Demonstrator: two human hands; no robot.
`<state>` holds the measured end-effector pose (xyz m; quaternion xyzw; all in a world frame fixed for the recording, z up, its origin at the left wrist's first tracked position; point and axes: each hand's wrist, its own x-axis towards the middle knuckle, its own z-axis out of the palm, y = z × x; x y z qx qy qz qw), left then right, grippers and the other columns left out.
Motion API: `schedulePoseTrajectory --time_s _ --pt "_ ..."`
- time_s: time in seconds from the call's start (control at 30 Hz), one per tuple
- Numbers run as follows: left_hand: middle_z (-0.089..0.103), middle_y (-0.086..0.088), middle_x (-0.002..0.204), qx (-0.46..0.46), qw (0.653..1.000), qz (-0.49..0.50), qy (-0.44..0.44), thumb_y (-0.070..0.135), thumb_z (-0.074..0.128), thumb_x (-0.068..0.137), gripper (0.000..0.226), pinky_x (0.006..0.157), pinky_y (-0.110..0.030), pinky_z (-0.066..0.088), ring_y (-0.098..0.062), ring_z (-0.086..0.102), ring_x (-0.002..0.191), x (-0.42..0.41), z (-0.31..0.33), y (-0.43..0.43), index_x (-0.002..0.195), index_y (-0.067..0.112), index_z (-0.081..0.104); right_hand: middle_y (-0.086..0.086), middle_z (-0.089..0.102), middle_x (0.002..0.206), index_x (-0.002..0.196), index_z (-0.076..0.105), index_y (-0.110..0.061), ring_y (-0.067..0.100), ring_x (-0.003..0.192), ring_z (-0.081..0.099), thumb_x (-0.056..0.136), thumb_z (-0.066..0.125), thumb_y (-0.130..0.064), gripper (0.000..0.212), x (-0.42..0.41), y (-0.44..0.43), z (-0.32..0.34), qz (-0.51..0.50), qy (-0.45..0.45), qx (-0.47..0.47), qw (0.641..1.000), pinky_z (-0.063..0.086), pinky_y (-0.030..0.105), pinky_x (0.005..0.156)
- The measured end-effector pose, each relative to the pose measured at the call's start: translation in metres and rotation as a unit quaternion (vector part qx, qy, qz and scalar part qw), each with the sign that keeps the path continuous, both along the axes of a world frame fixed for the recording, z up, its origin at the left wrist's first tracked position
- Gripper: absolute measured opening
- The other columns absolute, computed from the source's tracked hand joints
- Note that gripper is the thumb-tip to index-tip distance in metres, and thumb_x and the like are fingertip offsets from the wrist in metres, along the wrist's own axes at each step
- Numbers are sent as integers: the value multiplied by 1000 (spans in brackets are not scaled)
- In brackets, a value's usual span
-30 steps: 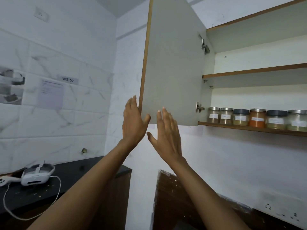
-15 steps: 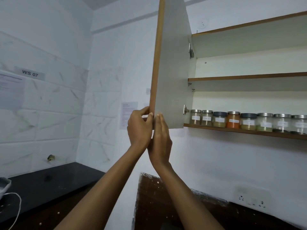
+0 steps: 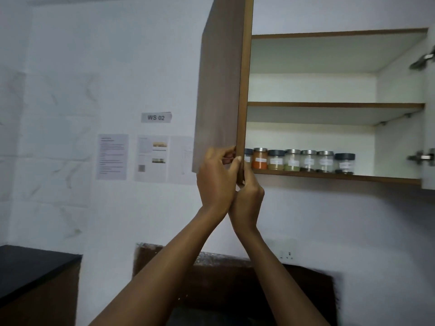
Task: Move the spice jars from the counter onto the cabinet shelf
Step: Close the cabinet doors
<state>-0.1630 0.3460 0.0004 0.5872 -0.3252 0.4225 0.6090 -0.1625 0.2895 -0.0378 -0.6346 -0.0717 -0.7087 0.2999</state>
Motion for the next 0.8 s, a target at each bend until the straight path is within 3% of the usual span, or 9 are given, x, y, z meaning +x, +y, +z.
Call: schedulePoseTrajectory --time_s 0.1,0.2,0.33,0.47,0.57,0.67,0.8 --pt "62 9 102 30 999 -23 -13 22 66 87 23 68 -2 42 1 58 86 1 -1 -25 109 19 68 5 69 104 124 57 -7 9 92 64 88 60 -9 36 -6 -24 2 17 7 45 999 55 22 78" --pt "63 4 106 65 997 -35 -31 21 68 86 24 74 -17 51 -3 61 89 6 0 -49 110 18 67 -2 66 93 117 61 -6 5 84 63 91 57 -9 27 -9 -48 6 32 17 97 995 54 20 75" --pt "62 0 109 100 993 -33 -57 21 69 85 29 76 -20 52 -8 61 91 12 6 -76 113 15 65 -16 62 83 111 65 -9 1 82 62 91 58 -10 21 -6 -77 10 72 23 159 984 51 18 76" --pt "59 -2 116 144 986 -32 -72 19 57 93 27 82 -30 54 -16 62 98 22 7 -100 118 14 63 -6 67 85 104 66 -11 7 83 64 88 62 -10 16 -8 -105 16 91 48 199 975 50 9 70" --pt "54 -7 129 174 978 14 -112 11 51 94 33 86 -39 55 -23 57 111 36 4 -118 126 10 57 4 71 98 110 65 -8 14 91 67 83 65 -2 28 -6 -127 19 102 74 229 965 53 21 81" --pt "43 -10 144 206 967 61 -136 12 53 92 43 102 -40 45 -27 42 131 54 2 -135 134 10 49 7 70 103 112 63 -8 19 96 67 83 63 3 32 -2 -148 20 125 84 244 958 53 34 90" --pt "24 -9 155 264 948 99 -148 25 49 94 52 115 -44 22 -28 22 143 77 0 -161 143 14 37 4 70 96 102 63 -15 18 92 68 83 60 5 27 5 -178 18 157 84 239 954 53 37 91"
